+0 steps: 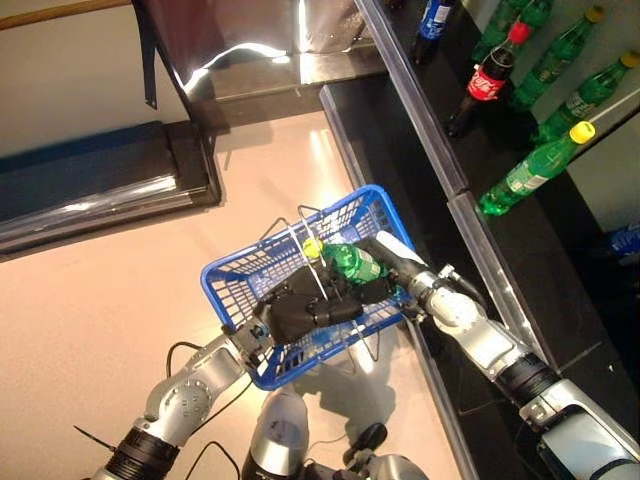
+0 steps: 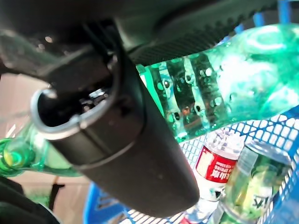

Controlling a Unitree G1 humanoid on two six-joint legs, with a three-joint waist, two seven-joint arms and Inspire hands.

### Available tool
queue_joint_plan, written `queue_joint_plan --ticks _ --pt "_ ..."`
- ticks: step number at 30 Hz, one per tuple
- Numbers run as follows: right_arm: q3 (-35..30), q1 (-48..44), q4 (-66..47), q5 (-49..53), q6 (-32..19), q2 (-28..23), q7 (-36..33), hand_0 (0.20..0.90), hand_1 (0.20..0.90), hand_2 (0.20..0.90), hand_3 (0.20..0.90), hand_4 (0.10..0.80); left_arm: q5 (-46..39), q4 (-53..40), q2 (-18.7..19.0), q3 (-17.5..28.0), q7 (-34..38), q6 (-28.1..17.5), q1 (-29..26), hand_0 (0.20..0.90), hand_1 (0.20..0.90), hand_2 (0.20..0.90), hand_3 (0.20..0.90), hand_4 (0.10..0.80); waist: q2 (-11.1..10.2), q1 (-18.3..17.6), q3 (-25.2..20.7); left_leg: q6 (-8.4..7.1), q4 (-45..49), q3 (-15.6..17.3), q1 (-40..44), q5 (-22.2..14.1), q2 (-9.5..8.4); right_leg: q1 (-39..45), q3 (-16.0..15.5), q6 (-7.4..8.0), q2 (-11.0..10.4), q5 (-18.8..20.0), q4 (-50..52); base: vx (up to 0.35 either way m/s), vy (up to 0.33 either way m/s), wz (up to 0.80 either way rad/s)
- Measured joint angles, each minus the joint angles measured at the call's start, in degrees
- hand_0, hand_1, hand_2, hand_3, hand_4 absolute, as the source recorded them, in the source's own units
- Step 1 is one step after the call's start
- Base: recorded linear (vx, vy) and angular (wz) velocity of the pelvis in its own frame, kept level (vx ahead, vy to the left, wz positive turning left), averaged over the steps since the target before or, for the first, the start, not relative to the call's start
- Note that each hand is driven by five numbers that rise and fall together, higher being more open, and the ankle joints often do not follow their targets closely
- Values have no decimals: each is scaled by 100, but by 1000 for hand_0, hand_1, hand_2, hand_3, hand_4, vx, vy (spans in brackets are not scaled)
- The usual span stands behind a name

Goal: Pick up the drink and place into the basket.

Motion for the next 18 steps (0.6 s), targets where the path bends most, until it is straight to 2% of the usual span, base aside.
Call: queue_joint_plan --ticks 9,18 --pt "342 -528 -1 -818 172 -35 -16 300 300 300 200 100 173 -2 121 -14 -195 151 -188 300 300 300 200 100 0 6 0 0 0 -13 0 1 -5 1 -3 2 -2 -1 0 0 0 0" --pt "629 -601 -8 -1168 240 -39 1 300 300 300 200 100 385 -2 158 -218 -378 179 -252 300 300 300 200 100 0 8 0 0 -1 -20 0 1 -7 3 -5 6 -4 -6 0 0 0 0"
